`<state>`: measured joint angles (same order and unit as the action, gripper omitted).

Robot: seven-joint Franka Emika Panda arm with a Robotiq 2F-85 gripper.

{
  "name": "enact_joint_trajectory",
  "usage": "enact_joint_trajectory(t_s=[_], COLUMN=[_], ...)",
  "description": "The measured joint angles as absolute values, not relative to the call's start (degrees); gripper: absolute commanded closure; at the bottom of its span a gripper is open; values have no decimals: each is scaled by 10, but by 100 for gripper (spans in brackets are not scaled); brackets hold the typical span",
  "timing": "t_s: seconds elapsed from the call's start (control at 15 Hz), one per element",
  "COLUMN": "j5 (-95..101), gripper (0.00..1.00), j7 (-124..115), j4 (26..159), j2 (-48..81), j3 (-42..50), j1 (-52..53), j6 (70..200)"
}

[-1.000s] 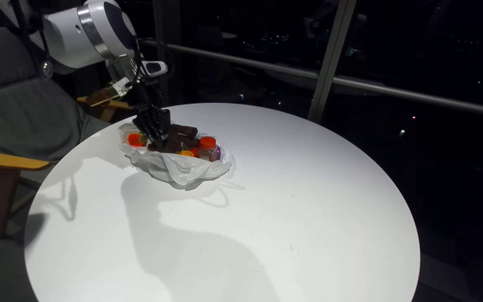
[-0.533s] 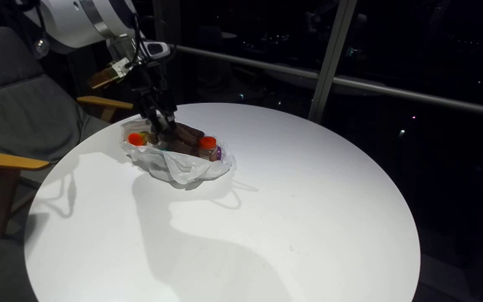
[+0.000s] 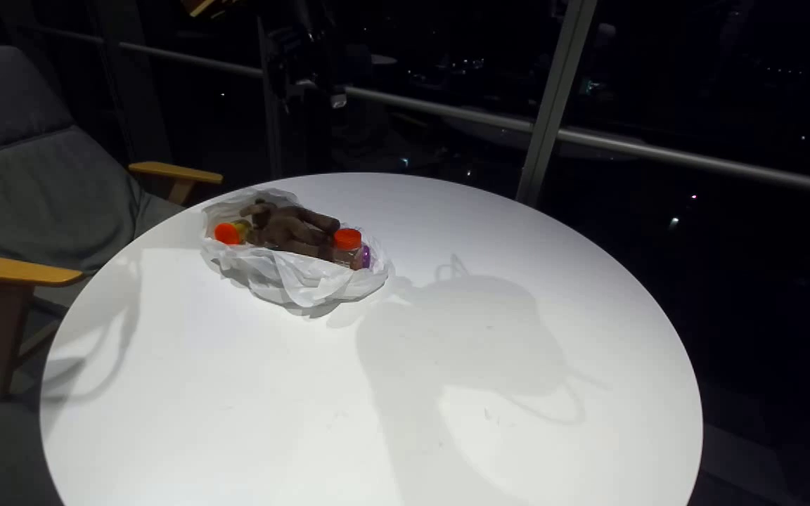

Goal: Put the objects on the table into the plastic bag.

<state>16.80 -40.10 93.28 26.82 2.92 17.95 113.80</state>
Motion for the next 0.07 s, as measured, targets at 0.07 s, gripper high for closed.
enact_joint_trajectory(t_s=[0.07], j5=[168], gripper=[1], j7=[-401], j4=[934], j2=[267], j3=[29], j1=[178], j6=[1138])
